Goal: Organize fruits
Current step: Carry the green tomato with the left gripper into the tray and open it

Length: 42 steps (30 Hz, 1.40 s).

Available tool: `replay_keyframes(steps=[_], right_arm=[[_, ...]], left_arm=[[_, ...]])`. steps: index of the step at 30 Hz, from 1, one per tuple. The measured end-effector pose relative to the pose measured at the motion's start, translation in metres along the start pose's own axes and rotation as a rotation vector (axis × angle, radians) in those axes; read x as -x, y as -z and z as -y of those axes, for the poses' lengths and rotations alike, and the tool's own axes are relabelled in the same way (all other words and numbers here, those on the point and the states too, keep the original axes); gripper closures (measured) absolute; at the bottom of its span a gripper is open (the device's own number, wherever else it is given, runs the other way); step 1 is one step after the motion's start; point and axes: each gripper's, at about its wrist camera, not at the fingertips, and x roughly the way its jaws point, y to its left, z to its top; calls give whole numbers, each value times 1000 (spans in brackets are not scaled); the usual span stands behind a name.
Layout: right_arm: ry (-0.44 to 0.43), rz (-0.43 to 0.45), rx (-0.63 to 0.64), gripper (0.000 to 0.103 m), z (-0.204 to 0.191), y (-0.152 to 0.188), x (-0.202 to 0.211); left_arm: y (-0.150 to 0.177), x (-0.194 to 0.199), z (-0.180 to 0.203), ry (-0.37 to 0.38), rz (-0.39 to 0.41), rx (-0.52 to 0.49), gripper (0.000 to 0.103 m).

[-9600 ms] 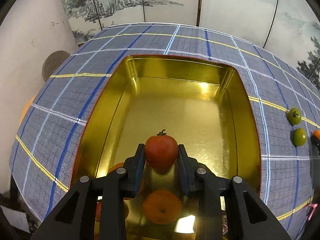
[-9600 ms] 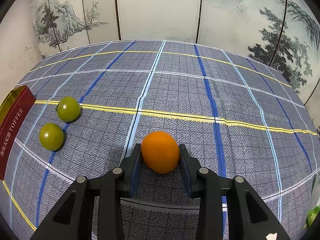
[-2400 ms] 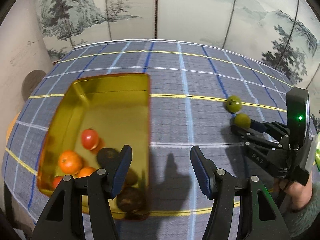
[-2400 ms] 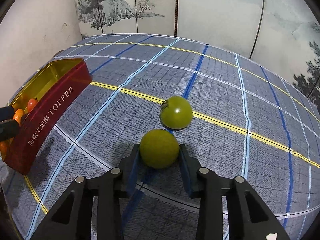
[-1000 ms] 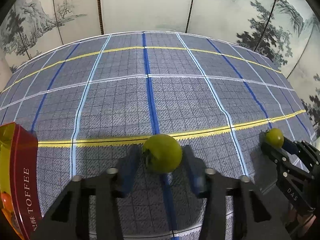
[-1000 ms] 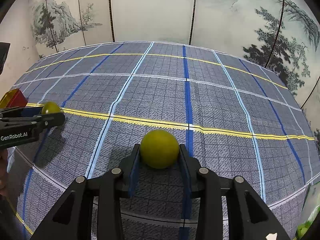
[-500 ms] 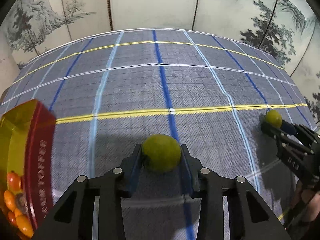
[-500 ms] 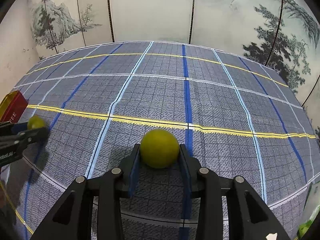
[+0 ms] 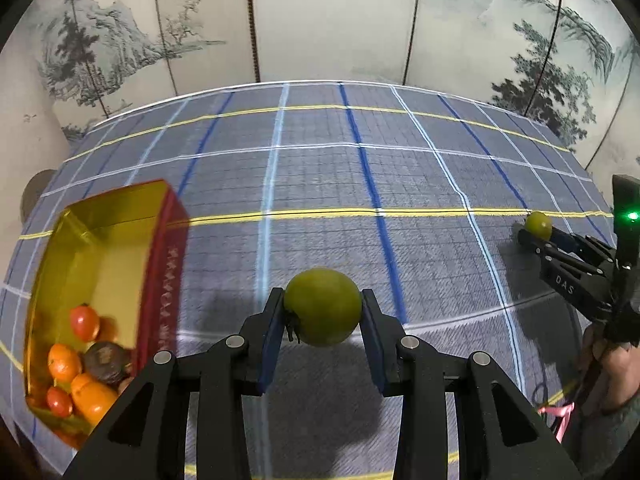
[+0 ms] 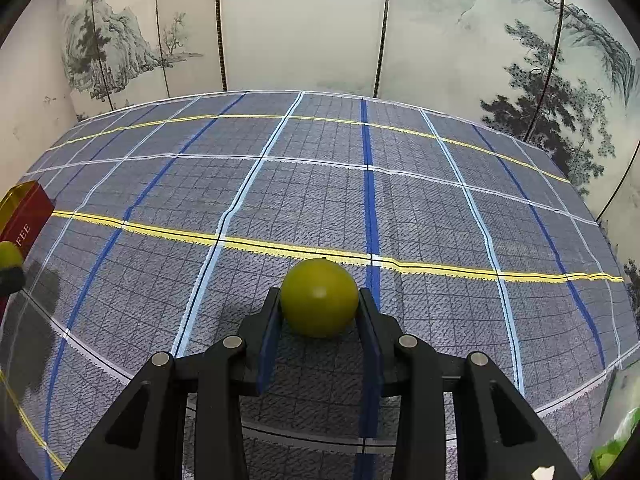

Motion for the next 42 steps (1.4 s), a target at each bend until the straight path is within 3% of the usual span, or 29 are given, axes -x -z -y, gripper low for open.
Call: replay_keyframes(steps=[13,20,30,42], right_arm=[[12,1,19,68,-3,0,0],[11,1,19,68,-3,0,1],[11,1,19,68,-4,0,0],[20,-5,24,68,-5,0,-1]], left_arm=[[10,45,-59,-34,34,90,65],[19,65,-111,-88,36,121,65],[41,48,-173,-151,-28,207,65],[48,28,-184,-161,-55,223,65]])
